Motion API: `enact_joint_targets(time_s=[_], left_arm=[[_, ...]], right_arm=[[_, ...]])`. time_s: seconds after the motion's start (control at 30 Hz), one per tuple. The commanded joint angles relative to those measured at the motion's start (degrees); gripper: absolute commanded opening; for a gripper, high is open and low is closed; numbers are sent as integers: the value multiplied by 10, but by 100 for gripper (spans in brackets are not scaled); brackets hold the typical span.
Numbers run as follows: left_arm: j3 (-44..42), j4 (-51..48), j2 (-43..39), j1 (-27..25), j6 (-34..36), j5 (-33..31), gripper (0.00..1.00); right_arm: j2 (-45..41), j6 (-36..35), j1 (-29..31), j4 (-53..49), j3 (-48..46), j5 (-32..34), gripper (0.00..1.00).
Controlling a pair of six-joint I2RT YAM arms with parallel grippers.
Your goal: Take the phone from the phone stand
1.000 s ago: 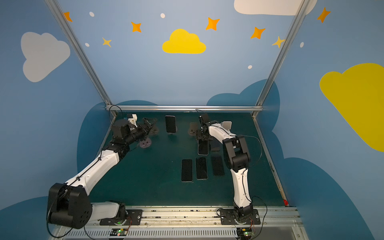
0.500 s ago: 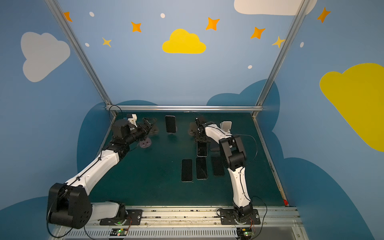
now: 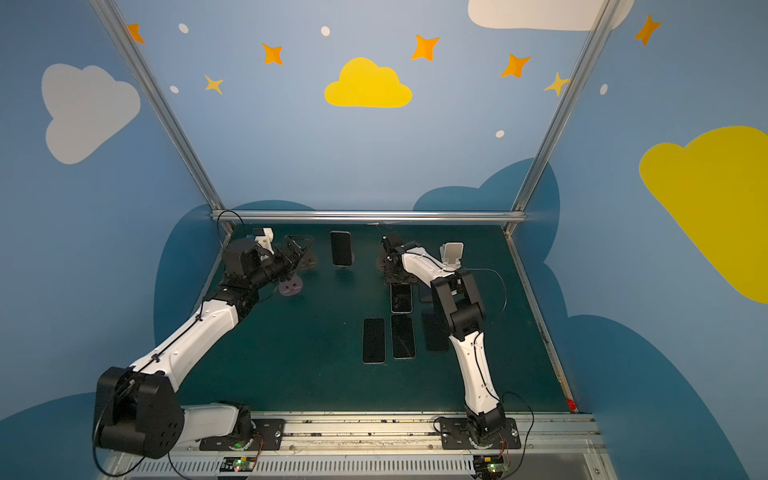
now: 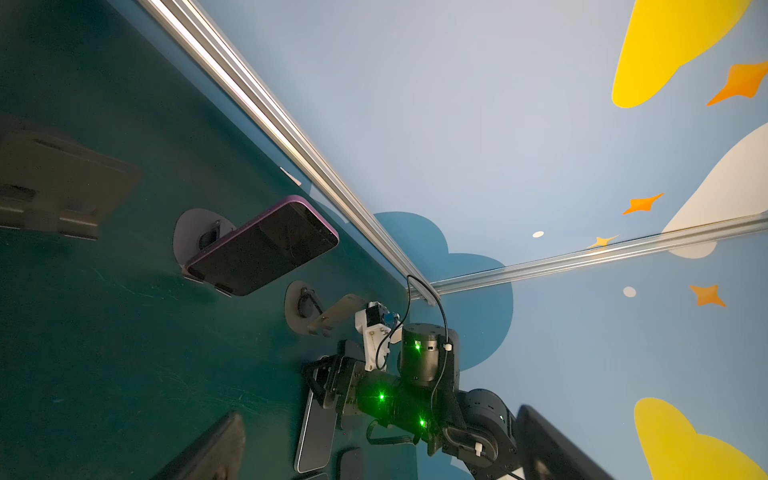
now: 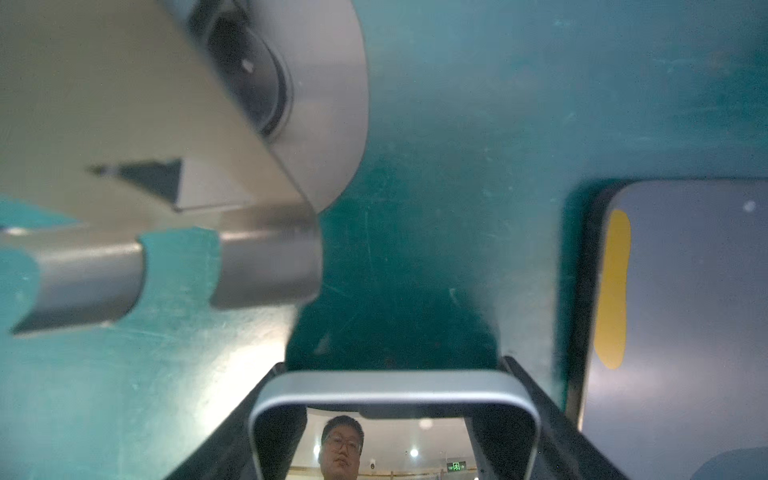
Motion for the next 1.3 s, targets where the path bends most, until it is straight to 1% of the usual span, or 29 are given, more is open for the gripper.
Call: enact_joint_targets(time_s=[0.0, 0.37, 0.87, 1.0, 1.1, 1.27], left_arm=[[6, 5, -16, 0, 6, -1, 100], [6, 8, -11, -1, 7, 2, 100], [6, 10, -7, -1, 9, 3, 100], [6, 9, -7, -1, 12, 2, 100], [7, 9, -6, -2, 15, 4, 100], [11, 3, -3, -4, 30, 3, 100]], right_arm=[[33, 0, 0, -20, 16, 5, 71], [42, 1, -6, -17, 13, -34, 74], [20, -2, -10, -19, 10, -24, 80], [9, -8, -12, -24, 15, -22, 80], [-14, -13, -13, -30, 19, -19, 81], [-88, -23, -15, -37, 14, -17, 82]])
